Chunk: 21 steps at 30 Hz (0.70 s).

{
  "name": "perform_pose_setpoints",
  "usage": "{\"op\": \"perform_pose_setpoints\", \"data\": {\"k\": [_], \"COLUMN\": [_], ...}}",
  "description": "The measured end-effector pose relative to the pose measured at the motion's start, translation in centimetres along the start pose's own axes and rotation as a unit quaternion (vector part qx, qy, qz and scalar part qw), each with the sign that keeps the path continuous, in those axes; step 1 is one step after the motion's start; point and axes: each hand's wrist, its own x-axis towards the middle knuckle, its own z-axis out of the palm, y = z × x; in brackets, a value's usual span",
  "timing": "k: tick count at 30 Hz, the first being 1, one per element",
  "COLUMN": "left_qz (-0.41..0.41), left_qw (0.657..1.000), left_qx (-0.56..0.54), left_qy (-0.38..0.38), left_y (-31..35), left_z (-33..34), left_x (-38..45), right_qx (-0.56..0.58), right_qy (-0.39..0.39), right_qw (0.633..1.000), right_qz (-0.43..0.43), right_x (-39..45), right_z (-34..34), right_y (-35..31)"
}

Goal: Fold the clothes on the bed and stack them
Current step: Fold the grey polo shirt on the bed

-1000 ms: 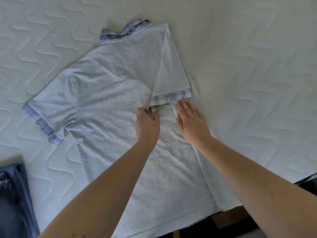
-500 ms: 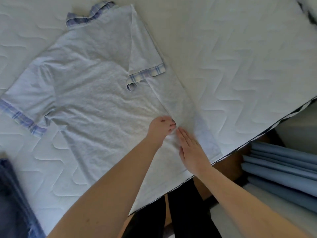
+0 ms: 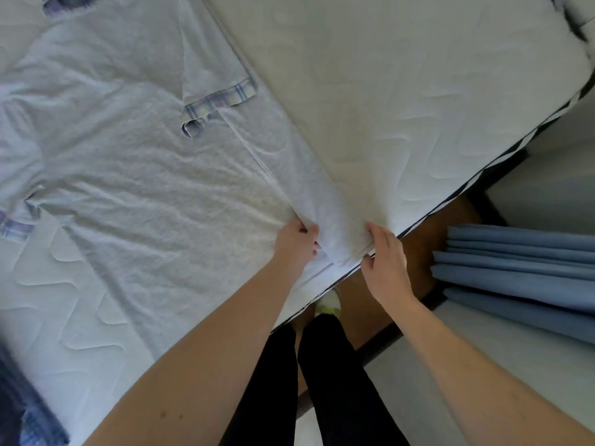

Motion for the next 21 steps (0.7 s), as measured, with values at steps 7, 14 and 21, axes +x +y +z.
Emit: {"op": "perform_pose_setpoints", "data": {"k": [7,14,21], "left_qz": [0.015,0.0,-0.042], "left_qw": [0.993,0.999,0.994], "left_qx": [-0.093,-0.022,-0.064], "left_qy": [0.074,0.043,0.076], "left_y": [-1.6,-3.3,-4.3], "left_z": [1.9,2.7,3.6], "left_x": [-2.5,-2.8,-3.6], "right_qx": [0.111,0.148,0.181], "right_qy": [-0.027,0.004,0.03], "right_qw": [0.992,0.983,0.962], "right_qz": [0.045,0.106,0.203], "right_x": [0.7,1.4,1.6], "right_z": [-0.1,0.3,0.4], "right_y": [0.3,0.5,1.0]}}
